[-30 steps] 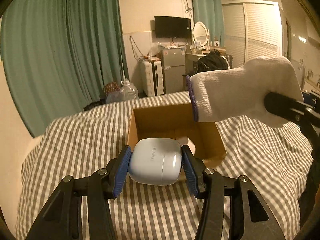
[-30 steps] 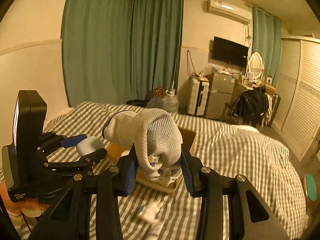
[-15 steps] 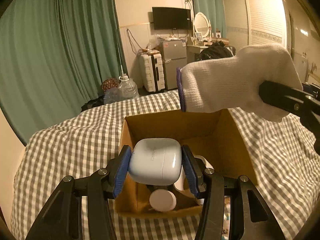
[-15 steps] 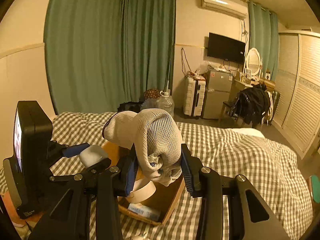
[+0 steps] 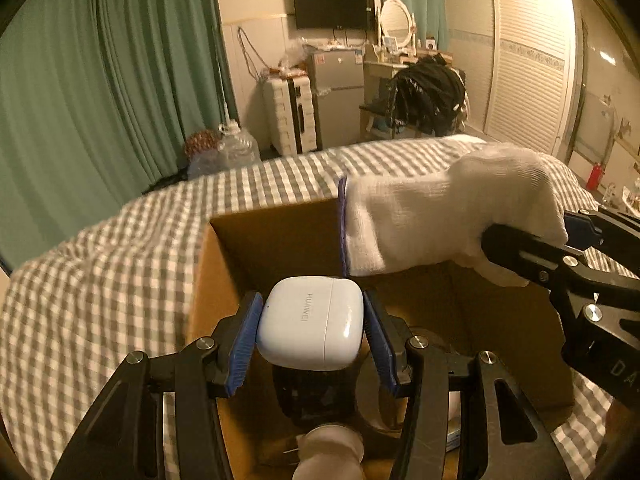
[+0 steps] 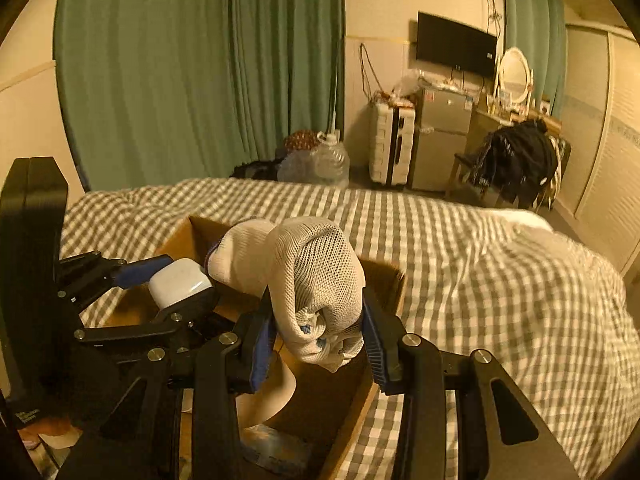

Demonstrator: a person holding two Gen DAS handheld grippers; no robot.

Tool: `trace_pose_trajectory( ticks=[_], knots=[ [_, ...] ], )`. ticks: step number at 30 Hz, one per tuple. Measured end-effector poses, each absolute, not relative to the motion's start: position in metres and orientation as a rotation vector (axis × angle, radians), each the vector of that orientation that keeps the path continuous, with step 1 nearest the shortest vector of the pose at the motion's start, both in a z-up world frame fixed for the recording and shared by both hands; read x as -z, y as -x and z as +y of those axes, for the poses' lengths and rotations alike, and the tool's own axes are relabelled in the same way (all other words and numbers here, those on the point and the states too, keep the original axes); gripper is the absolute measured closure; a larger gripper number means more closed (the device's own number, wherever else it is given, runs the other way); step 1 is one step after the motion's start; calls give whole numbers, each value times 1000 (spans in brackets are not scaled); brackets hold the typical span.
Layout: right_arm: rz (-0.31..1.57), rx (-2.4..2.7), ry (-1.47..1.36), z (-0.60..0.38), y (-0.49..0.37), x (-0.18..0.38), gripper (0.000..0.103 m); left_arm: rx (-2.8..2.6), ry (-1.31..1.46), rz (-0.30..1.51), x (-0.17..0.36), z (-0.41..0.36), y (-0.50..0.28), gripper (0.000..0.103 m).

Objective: Organize objects
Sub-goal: 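Open the left tool to drop the earbud case while the right tool releases the sock into the box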

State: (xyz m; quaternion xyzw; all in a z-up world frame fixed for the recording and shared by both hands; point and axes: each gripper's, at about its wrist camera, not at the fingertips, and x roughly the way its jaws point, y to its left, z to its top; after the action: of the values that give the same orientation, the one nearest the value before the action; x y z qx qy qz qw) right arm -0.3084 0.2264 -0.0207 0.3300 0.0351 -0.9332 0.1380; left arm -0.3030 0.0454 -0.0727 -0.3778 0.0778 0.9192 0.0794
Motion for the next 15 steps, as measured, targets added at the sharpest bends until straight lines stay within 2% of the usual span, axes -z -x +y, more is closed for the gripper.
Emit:
trace_pose_trajectory(
  ticks=[8,9,10,12,15],
  knots=[
    [-41,2653,-1001,240,309,38,57,-2710,1156,149,77,38,307,49],
    [-56,2655,-994,243,306,37,56,-2715,1151,139,74,37,304,43],
    [-64,2659,-989,243,304,35,53,-2727,1138,136,71,36,302,30],
    [-79,2677,-969,247,299,28,46,-2758,1097,130,61,33,291,20],
    [-100,2706,-923,252,284,10,41,-2776,1062,119,39,31,277,20]
  ],
)
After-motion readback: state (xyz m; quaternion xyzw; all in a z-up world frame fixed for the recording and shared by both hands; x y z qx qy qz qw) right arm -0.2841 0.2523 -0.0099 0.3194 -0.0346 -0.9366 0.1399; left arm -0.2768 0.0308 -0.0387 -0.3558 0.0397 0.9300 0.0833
